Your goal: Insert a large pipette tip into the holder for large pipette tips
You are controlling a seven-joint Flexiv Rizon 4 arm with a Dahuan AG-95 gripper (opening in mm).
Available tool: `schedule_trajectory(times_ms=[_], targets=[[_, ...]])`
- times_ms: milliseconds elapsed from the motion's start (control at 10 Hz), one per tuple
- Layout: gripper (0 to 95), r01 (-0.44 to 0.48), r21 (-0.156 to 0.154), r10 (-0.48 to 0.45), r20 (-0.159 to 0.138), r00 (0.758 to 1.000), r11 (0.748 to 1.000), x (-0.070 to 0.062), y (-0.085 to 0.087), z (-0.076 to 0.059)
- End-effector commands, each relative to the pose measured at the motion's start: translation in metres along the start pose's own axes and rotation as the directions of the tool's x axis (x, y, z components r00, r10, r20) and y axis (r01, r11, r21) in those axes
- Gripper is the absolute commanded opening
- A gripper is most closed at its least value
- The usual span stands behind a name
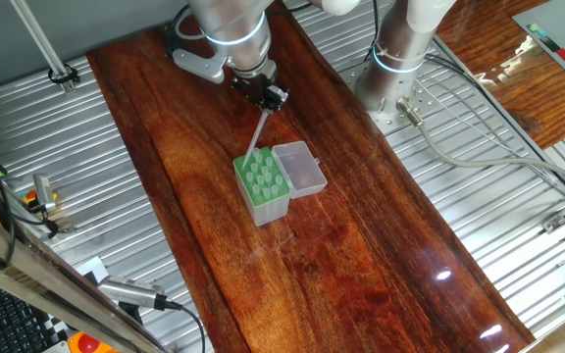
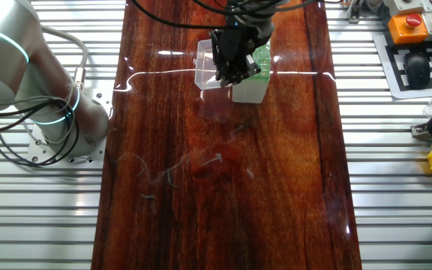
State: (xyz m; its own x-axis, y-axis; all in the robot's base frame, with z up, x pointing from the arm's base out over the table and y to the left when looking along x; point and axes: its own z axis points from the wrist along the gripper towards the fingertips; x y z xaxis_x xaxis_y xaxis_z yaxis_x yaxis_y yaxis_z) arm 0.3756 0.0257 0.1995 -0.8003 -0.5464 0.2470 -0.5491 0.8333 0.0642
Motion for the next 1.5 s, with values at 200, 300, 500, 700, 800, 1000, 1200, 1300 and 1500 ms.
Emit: schedule_trajectory(times_ms=[200, 300, 500, 700, 800, 1000, 1200, 1300, 1500], targets=[[0.0, -0.004, -0.011, 0.003, -0.037, 0.999, 1.000, -0.003, -0.001, -0.005], [0.0, -0.004, -0.015, 0.003, -0.055, 0.999, 1.000, -0.004, -0.001, -0.007], [0.0, -0.004, -0.017, 0.003, -0.080, 0.997, 1.000, -0.006, -0.001, -0.012], [0.0, 0.001, -0.010, -0.002, -0.106, 0.994, 1.000, -0.007, -0.001, -0.017], [0.0, 0.003, -0.010, -0.004, -0.115, 0.993, 1.000, -0.009, -0.001, -0.020], [0.0, 0.006, -0.009, -0.007, -0.127, 0.992, 1.000, -0.012, -0.001, -0.022], [0.0, 0.007, -0.007, -0.008, -0.149, 0.989, 1.000, -0.019, -0.001, -0.027], [0.0, 0.006, -0.004, -0.006, -0.163, 0.987, 1.000, -0.022, -0.001, -0.029], [0.0, 0.002, 0.006, -0.001, -0.188, 0.982, 1.000, -0.026, 0.001, -0.029]])
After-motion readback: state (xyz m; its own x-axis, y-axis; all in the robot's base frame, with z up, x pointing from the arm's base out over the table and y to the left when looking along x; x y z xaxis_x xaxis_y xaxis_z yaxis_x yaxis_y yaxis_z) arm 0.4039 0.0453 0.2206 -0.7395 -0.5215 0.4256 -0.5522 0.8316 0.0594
